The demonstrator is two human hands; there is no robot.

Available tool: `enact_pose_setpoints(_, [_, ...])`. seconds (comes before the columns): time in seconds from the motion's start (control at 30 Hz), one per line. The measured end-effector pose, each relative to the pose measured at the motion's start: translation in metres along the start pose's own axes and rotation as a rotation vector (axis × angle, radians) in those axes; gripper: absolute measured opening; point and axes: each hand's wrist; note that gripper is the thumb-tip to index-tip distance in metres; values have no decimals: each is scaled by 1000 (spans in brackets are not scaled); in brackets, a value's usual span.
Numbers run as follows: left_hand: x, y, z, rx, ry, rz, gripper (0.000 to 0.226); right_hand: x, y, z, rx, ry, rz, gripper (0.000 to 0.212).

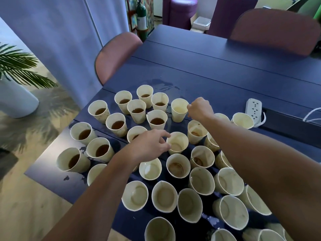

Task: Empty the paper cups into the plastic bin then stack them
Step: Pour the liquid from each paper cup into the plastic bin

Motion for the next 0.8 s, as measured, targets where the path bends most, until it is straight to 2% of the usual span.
enact_pose_setpoints(0.37, [-7,-3,1,36,-11,-7,39,2,7,1,100,-87,-12,32])
enact_pose_setpoints(0.53, [-8,-6,1,163,-12,3,36,7,3,1,92,-51,-109,28])
enact_pose_setpoints(0.63, [-9,-9,1,205,-10,13,33,1,7,-1,243,-172,-337,38])
enact_pose_setpoints(0.67, [-11,-10,1,206,-11,11,32,-4,9,-2,247,-248,-357,42])
enact_pose_setpoints(0.73, [-14,-10,-1,201,-9,3,33,-16,17,-3,183,-382,-402,41])
enact_pose_setpoints(0.8, [-17,-8,-2,198,-5,-2,35,-26,27,-5,89,-425,-523,42])
Point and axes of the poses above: each hand's wrist, its own z-axis towards the middle knuckle, its own y-axis out of the palm, x = y × z, and after that the axes turned 14 degrees about -x, right-handed
